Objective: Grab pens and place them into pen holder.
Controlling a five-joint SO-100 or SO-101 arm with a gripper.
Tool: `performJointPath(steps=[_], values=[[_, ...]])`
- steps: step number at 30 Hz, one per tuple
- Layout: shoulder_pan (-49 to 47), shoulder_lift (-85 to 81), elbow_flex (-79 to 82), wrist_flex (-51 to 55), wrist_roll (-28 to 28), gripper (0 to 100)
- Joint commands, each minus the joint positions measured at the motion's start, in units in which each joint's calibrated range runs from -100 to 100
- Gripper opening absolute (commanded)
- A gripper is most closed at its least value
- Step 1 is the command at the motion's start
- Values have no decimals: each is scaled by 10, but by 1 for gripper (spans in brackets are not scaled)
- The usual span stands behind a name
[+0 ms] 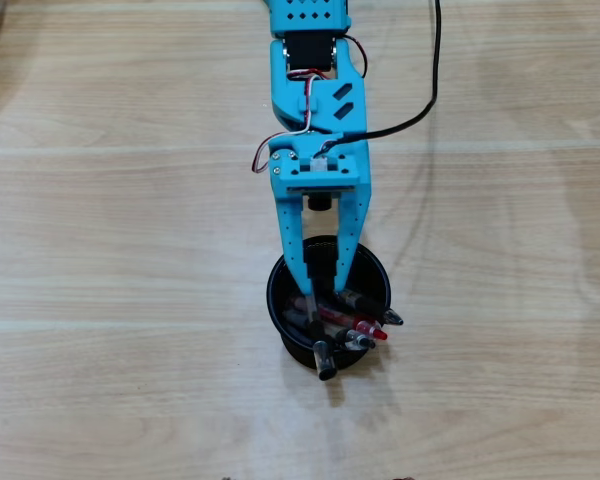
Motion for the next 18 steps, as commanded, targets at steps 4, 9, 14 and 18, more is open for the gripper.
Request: performJointPath(steps=[4, 9, 14, 18], values=[[-54, -141, -12, 167, 160, 6], [-103, -308, 7, 594, 291, 6], [-84, -522, 185, 715, 400, 7], [-84, -736, 400, 730, 426, 10]])
